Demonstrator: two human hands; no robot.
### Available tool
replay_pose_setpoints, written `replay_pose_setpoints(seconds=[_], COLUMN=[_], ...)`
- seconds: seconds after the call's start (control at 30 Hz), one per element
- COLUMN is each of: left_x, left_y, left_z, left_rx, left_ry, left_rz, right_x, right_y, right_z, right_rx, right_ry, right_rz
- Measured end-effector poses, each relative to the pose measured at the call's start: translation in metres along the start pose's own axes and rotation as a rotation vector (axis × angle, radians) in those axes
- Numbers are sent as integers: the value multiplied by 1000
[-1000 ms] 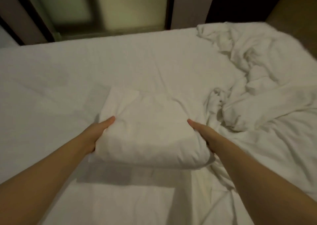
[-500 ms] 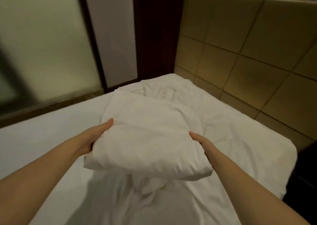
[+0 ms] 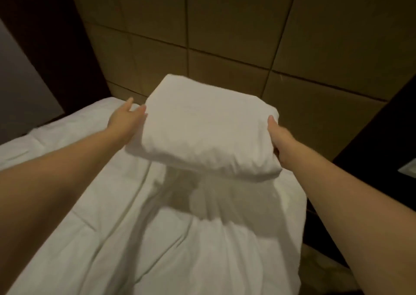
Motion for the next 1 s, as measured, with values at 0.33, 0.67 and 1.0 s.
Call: replay_pose_setpoints(seconds=[0.33,0.67,1.0], left_x=[-135,-193,-351], left_y=[-250,-258,-133], left_z=[8,-8,-239], left_rx=[627,466,-387], left_ry=[-289,-125,374], left_rz=[-580,-386,-238], right_x=[-5,-63,-322], right_y=[206,226,162], right_z=[146,185,227], right_rx=[-705,-792,-351], right_ry=[-215,-374,-528], right_rz=[-51,-267,-463])
Point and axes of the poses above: each hand's wrist, its own x-axis towards the middle knuckle, its own z-axis out of the palm, y = z × x, the point moved 3 cm from there along x, towards the middle knuckle, and after that the axes turned 13 degrees about -x, right-handed, at the moved point
